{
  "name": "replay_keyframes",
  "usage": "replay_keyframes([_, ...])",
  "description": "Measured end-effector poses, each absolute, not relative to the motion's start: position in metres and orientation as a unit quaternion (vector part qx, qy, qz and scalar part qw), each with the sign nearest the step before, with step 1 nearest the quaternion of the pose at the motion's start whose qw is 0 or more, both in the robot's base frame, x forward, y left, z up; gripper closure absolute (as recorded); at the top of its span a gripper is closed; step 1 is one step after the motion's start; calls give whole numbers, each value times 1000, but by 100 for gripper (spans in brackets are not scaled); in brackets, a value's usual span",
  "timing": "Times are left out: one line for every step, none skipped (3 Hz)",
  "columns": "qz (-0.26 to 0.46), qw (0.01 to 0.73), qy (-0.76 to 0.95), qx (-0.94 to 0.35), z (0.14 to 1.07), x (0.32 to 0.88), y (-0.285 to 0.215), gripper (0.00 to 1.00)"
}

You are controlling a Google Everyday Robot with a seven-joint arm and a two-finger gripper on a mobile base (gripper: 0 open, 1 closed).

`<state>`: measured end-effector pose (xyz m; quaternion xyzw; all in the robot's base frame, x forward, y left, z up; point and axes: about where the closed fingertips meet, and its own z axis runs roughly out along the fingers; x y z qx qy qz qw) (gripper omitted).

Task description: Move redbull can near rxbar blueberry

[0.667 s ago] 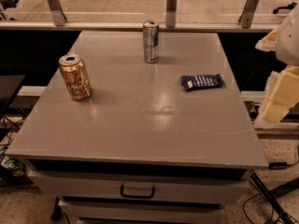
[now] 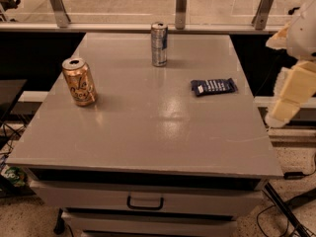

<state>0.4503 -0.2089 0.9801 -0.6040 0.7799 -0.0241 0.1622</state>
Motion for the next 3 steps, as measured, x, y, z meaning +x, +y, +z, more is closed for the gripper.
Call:
replay_keyframes([-16, 193, 778, -598, 983, 479, -193, 0])
replay_keyframes([1, 230, 780, -582, 984, 520, -178, 0])
replay_keyframes([22, 262, 793, -550, 979, 576, -148, 0])
